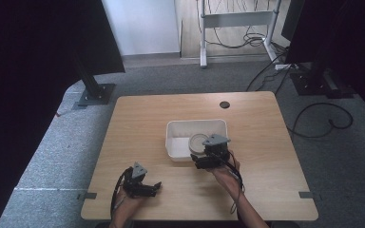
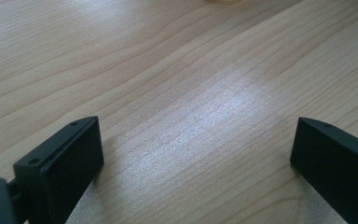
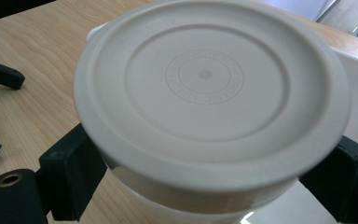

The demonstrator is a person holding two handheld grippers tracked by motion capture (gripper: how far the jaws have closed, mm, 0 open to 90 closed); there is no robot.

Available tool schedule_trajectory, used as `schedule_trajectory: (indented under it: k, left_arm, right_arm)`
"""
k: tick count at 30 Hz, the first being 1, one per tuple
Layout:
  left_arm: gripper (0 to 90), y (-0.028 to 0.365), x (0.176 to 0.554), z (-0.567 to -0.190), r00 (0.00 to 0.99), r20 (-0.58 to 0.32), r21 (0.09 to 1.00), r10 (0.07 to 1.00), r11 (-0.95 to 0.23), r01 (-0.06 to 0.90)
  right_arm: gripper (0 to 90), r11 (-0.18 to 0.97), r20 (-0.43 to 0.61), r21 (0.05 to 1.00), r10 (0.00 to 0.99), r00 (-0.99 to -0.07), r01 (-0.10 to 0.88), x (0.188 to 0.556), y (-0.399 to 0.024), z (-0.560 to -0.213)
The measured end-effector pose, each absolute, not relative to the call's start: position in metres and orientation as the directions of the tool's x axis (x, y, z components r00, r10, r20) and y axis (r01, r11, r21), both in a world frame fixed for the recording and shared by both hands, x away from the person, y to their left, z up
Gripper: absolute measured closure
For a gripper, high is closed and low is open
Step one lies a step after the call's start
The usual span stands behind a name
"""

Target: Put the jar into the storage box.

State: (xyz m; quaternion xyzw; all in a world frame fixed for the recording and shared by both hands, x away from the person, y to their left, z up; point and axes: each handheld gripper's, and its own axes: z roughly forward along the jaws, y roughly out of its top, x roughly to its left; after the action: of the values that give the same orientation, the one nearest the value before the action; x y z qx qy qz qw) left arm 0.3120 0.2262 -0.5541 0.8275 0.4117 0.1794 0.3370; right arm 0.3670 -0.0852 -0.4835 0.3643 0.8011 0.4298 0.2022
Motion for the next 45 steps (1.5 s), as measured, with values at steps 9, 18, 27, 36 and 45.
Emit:
schedule_trajectory:
  k: [9,18,27,36,45]
  left_arm:
    - [2.0,0.226,0.312,-0.554,0.597,0.020,0.705,0.802,-0.435,0.560]
    - [2.0,0.226,0.312,-0.554,0.597,0.019,0.705,0.802,-0.434,0.560]
    - [2.0,0.226,0.312,-0.554,0.596,0.018,0.706,0.803,-0.433,0.561]
    - [2.0,0.226,0.312,-0.554,0.596,0.018,0.706,0.803,-0.433,0.561]
    - [2.0,0.226,0.312,-0.554,0.596,0.018,0.707,0.803,-0.432,0.560]
  right_arm:
    - [9.5,0.368,-0.016,0.836,0.757,-0.654,0.406,0.378,-0.073,-0.485]
    - [9.5,0.354,-0.003,0.839,0.764,-0.646,0.414,0.390,-0.061,-0.489]
    - [9.5,0.377,-0.029,0.827,0.769,-0.638,0.417,0.401,-0.048,-0.499]
    - [9.5,0.387,-0.037,0.811,0.782,-0.622,0.439,0.407,-0.041,-0.514]
    - [9.4,0.381,-0.019,0.794,0.795,-0.607,0.473,0.412,-0.037,-0.526]
